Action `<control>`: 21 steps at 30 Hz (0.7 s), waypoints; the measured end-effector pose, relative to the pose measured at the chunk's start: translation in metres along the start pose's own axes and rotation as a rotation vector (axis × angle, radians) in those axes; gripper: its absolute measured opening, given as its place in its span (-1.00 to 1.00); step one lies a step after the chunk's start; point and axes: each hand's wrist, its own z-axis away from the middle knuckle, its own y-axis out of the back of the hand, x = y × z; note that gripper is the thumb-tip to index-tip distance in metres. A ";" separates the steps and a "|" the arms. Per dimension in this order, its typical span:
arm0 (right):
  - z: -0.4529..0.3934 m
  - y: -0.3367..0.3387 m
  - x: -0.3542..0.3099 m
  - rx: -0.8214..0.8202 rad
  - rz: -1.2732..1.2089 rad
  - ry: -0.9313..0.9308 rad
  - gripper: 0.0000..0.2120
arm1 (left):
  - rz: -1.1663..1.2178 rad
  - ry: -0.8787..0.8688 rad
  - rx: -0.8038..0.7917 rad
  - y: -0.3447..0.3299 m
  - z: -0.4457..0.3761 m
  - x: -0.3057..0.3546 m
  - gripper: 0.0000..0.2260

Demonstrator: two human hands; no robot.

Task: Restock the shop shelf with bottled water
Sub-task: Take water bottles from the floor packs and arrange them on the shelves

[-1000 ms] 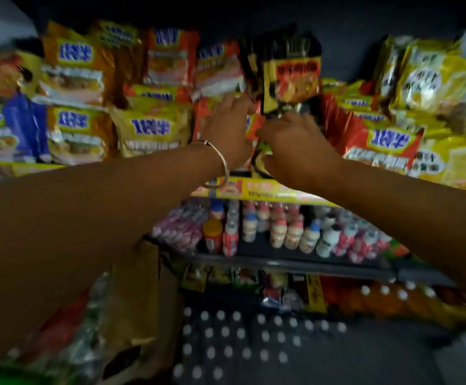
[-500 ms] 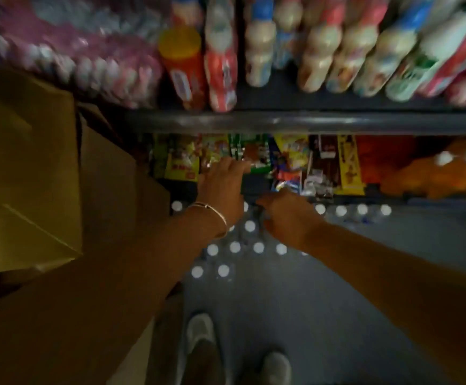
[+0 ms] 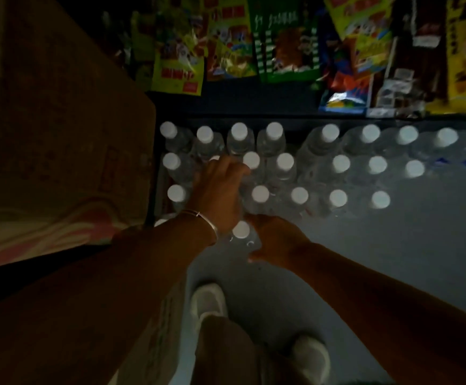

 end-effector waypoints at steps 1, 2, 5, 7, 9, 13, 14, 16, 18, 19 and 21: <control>-0.008 -0.008 0.002 0.006 0.002 -0.014 -0.17 | -0.006 -0.001 -0.005 -0.005 -0.001 -0.004 -0.53; -0.015 -0.014 0.003 0.013 0.011 -0.027 -0.16 | -0.013 -0.006 -0.016 -0.008 -0.002 -0.007 -0.53; -0.029 -0.027 0.002 0.069 0.042 -0.073 -0.24 | -0.038 -0.011 -0.033 -0.017 -0.002 -0.014 -0.49; -0.033 -0.031 -0.001 0.121 0.043 -0.090 -0.38 | -0.067 -0.009 -0.038 -0.020 -0.003 -0.017 -0.46; -0.031 -0.029 -0.003 0.152 0.041 -0.085 -0.48 | -0.092 -0.004 -0.054 -0.019 -0.002 -0.016 -0.44; -0.012 -0.004 -0.007 0.206 0.051 -0.030 -0.54 | -0.064 -0.018 -0.054 -0.001 0.001 -0.008 -0.48; -0.003 0.007 -0.009 0.212 0.051 -0.011 -0.56 | -0.047 -0.025 -0.051 0.007 0.001 -0.004 -0.50; 0.018 0.036 -0.016 0.210 0.077 0.031 -0.58 | 0.003 -0.035 -0.053 0.030 0.002 0.009 -0.54; 0.044 0.072 -0.024 0.214 0.080 0.065 -0.56 | 0.051 -0.049 -0.072 0.059 0.004 0.027 -0.58; 0.058 0.092 -0.029 0.216 0.067 0.079 -0.56 | 0.072 -0.054 -0.079 0.076 0.005 0.037 -0.58; 0.090 0.136 -0.041 0.234 0.030 0.098 -0.58 | 0.129 -0.057 -0.073 0.113 0.007 0.056 -0.57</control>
